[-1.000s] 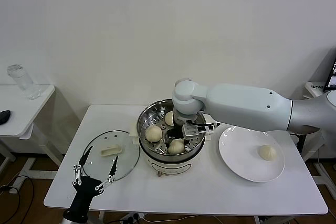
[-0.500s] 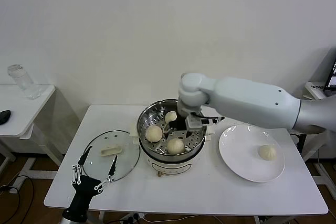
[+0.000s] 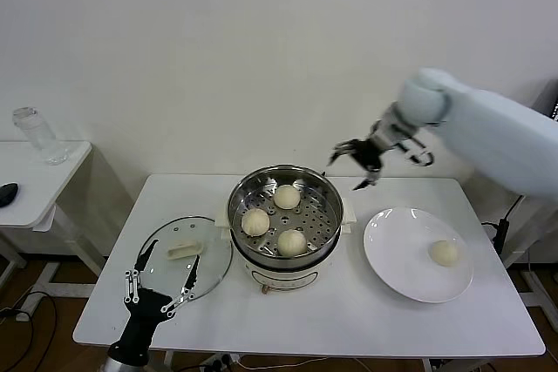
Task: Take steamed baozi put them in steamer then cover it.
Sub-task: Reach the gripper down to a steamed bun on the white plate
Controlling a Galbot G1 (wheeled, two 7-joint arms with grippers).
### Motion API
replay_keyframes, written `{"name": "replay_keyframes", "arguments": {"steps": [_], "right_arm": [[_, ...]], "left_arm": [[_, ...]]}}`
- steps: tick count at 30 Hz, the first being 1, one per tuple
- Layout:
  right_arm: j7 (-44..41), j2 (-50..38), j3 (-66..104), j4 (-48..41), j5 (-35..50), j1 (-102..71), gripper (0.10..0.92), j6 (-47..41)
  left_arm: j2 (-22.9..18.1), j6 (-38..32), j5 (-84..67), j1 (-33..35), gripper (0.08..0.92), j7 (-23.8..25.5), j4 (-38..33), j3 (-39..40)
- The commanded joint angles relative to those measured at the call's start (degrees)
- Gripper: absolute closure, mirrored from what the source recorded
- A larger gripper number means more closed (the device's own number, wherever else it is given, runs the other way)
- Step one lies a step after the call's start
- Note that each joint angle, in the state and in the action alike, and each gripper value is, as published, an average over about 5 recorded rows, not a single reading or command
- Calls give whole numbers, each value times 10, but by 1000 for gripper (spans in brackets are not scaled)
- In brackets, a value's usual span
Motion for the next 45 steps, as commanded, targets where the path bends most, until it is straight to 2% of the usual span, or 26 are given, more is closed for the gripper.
{"name": "replay_keyframes", "arguments": {"steps": [1,9,17,30,45], "right_arm": [[-19,-104,32,-118,64,-66,203,-96],[-17,-131,63,-108,3,-184,203,-106],[2,-121,52,-102,-27,-217,203,-110],[41,-62,65,-167,-59,-234,203,-110],[25,-26,63,-214,-85,-232,218,-107]], "left_arm": [[0,3,1,-1,177,0,0,1],[-4,11,2,-2,177,0,-3,-2],[-8,13,2,-5,177,1,-3,-3],[-8,11,2,0,177,1,-1,-6],[-7,12,2,-1,177,1,0,-8]]}}
